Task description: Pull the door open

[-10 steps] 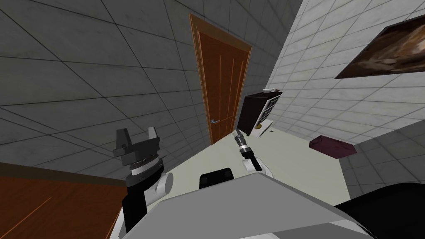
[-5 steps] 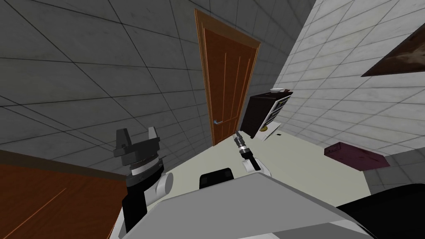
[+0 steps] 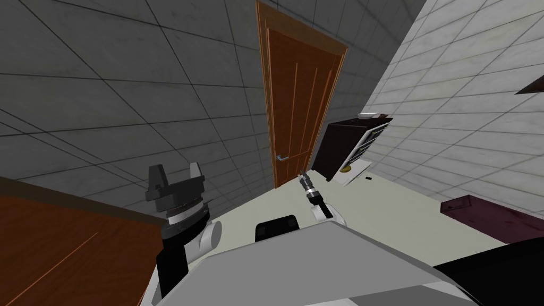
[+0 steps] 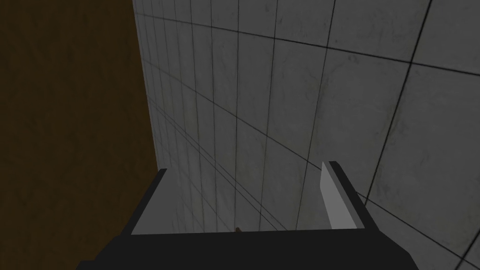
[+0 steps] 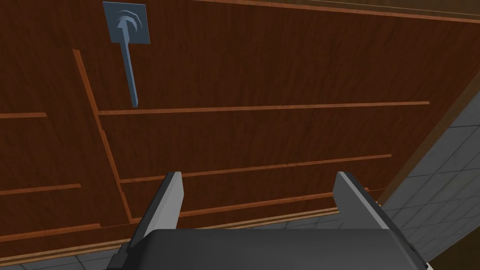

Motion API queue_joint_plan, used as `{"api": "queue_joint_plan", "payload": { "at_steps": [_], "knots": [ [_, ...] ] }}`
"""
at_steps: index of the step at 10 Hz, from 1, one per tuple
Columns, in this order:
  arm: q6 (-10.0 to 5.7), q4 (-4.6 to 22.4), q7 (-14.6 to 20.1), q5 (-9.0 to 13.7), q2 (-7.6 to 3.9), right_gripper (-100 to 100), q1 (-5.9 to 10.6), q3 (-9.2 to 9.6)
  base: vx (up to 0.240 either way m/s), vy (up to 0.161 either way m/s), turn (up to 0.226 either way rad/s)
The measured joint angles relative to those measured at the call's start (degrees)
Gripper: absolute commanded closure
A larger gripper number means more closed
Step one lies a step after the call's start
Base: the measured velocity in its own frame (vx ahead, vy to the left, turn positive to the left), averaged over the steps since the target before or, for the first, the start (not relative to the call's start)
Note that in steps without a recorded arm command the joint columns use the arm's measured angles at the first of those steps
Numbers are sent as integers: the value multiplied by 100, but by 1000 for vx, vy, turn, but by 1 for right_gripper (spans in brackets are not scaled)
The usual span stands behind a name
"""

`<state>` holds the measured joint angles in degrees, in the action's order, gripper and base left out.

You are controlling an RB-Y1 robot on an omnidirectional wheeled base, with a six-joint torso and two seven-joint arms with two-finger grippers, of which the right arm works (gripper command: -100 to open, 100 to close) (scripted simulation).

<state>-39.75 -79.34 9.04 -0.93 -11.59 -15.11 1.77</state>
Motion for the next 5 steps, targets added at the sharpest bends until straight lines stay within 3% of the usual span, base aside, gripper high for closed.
{"api": "queue_joint_plan", "payload": {
  "at_steps": [3,5],
  "knots": [
    [-157,458,104,48,-101,-100,116,26,78,-4,127],
    [-306,891,188,90,-179,-100,285,50,106,-22,114]
  ]
}}
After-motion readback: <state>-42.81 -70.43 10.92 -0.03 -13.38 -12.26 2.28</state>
